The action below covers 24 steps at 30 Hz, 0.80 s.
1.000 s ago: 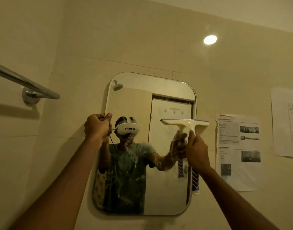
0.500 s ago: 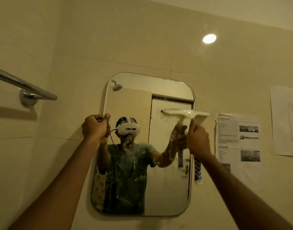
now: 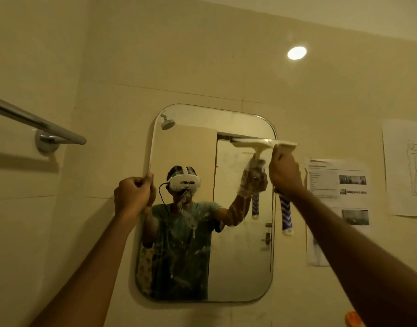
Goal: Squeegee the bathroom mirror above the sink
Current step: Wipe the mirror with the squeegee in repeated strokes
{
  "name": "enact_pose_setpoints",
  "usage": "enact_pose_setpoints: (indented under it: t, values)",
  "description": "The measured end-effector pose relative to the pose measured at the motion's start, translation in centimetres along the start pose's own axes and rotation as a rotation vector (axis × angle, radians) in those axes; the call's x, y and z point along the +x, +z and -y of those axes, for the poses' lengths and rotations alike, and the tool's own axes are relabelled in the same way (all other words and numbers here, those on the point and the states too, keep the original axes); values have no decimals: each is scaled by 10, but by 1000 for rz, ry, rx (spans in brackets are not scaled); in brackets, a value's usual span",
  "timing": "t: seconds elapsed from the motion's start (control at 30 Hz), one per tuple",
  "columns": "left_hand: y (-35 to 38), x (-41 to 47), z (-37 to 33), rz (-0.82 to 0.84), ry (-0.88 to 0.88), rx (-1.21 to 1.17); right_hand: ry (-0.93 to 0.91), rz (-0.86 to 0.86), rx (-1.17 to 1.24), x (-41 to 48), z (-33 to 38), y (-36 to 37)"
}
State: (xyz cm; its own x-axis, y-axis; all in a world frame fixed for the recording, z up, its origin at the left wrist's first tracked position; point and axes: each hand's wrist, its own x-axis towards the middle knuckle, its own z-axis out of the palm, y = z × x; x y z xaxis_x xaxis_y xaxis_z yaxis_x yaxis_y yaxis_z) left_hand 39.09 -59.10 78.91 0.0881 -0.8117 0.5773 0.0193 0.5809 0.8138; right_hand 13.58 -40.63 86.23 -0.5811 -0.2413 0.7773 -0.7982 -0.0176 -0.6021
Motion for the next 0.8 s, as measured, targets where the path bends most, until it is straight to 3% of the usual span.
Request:
enact_pose_setpoints:
  t: [0.23, 0.53, 0.8]
  values:
    - [-1, -17, 8, 17, -18, -35, 78, 72, 17, -116, -70, 23]
    - [-3, -28, 15, 16, -60, -45, -4, 43, -47, -58, -27, 3]
    - [-1, -33, 18, 0, -46, -50, 76, 10, 110, -137, -72, 38]
